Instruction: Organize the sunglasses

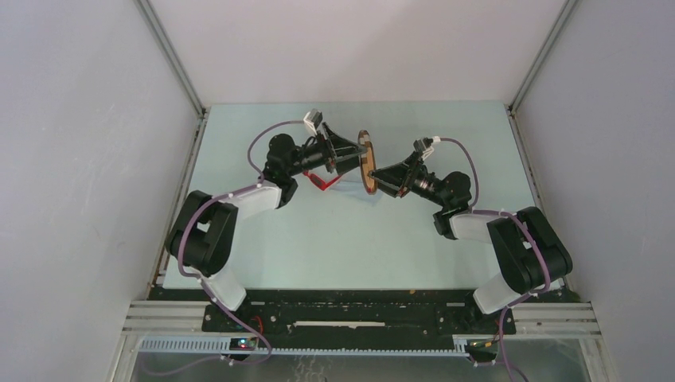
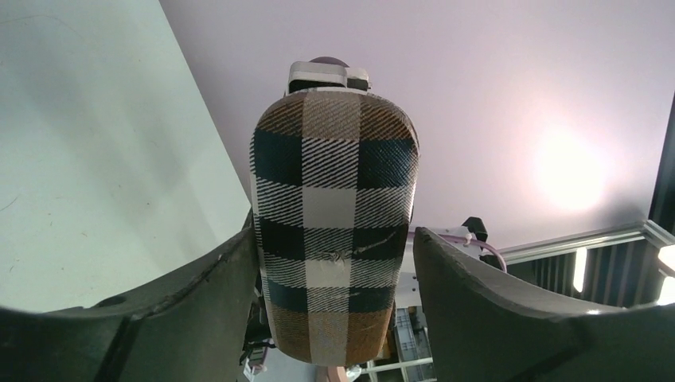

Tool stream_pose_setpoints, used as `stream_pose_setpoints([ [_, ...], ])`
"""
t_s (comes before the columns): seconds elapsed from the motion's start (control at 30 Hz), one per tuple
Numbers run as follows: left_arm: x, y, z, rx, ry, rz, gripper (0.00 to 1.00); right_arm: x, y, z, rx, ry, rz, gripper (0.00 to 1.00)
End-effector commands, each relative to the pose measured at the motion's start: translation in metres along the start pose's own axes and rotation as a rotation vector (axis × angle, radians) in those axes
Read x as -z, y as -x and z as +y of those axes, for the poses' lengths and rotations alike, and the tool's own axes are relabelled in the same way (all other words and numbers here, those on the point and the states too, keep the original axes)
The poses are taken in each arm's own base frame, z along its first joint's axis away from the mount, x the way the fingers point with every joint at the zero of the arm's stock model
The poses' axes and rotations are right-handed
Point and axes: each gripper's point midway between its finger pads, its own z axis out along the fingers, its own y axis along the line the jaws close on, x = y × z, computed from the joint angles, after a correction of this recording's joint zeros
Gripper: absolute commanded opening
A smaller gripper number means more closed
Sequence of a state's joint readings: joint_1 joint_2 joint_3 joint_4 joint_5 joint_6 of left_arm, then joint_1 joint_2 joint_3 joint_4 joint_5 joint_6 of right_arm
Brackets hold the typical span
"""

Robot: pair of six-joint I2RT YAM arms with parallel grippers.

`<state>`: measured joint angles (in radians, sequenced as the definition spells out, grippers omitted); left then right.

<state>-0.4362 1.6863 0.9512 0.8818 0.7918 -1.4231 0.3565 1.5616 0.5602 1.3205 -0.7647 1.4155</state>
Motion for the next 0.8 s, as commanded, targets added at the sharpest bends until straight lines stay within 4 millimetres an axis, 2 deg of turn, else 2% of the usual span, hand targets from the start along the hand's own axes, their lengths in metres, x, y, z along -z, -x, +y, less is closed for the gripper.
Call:
stream_pose_setpoints([
  [0.0,-0.009,0.008,-0.028,-0.057,-0.074,-0.001,0.72,-0.002,0.0,0.019,0.052,0.063,-0.008,0.0],
  [0.23,-0.009,0.01,-0.027,-0.05,-0.072,-0.008,0.53,-0.003,-0.001,0.016,0.037,0.056,-0.004,0.0],
  [0.4,-0.01,0.009,-0.024,-0.04,-0.064,-0.008,0.34,-0.001,0.003,0.01,-0.029,0.055,-0.006,0.0],
  [0.47,-0.01,0.009,-0.027,-0.046,-0.069,-0.006,0.39,-0.002,0.002,0.009,-0.031,0.054,-0.005,0.0],
  [0.53,-0.01,0.009,-0.029,-0.05,-0.073,-0.001,0.56,-0.002,0.002,0.009,-0.033,0.052,-0.006,0.0],
  [0.57,-0.01,0.008,-0.029,-0.051,-0.074,0.001,0.6,-0.002,0.002,0.009,-0.033,0.053,-0.007,0.0],
  [0.77,-0.011,0.01,-0.031,-0.052,-0.079,0.0,0.65,-0.001,0.004,0.008,-0.058,0.067,-0.009,0.0],
])
